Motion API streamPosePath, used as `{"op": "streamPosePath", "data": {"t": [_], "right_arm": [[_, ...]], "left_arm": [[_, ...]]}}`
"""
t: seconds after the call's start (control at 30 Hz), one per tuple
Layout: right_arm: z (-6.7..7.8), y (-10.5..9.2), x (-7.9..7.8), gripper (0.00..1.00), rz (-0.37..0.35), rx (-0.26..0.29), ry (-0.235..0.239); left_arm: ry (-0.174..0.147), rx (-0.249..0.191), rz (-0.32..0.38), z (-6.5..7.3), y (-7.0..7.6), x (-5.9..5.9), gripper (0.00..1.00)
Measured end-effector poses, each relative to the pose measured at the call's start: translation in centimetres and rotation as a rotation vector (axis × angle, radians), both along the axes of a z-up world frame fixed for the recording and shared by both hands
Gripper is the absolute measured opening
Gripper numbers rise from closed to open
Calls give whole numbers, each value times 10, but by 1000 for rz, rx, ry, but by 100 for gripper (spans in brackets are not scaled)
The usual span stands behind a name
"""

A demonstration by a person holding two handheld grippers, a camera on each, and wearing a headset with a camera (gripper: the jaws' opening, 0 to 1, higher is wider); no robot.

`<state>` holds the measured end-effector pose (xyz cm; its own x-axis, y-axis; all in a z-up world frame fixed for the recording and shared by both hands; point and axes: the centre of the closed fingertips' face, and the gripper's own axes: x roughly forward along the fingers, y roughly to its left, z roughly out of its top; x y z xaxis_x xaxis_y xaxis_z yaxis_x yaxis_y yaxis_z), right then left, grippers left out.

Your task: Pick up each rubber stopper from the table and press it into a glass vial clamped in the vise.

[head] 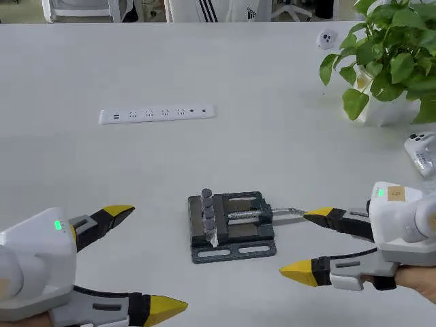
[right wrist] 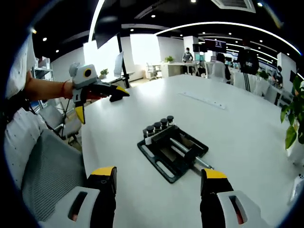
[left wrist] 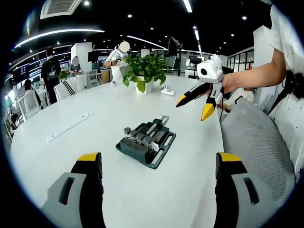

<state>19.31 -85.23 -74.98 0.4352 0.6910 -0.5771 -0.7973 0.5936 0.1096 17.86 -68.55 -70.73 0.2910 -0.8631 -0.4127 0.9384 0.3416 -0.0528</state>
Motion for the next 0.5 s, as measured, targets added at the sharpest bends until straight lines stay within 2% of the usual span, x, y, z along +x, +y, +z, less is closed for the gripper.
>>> {"op": "streamPosePath", "data": {"t": [0.1,0.3,0.4,0.5], "right_arm": [[0,-1,-2,77,-9,33,-13],[4,1,-8,86,-4,76,-54],[4,1,-8,90,-2,85,-64],[3,0,-7,92,-1,88,-76]], "left_arm": [[6,16,0,-3,-6,0,99],[8,39,-2,-11,-5,2,99],[3,48,-5,-15,-5,3,99],[14,50,-1,-19,-4,3,99]]}}
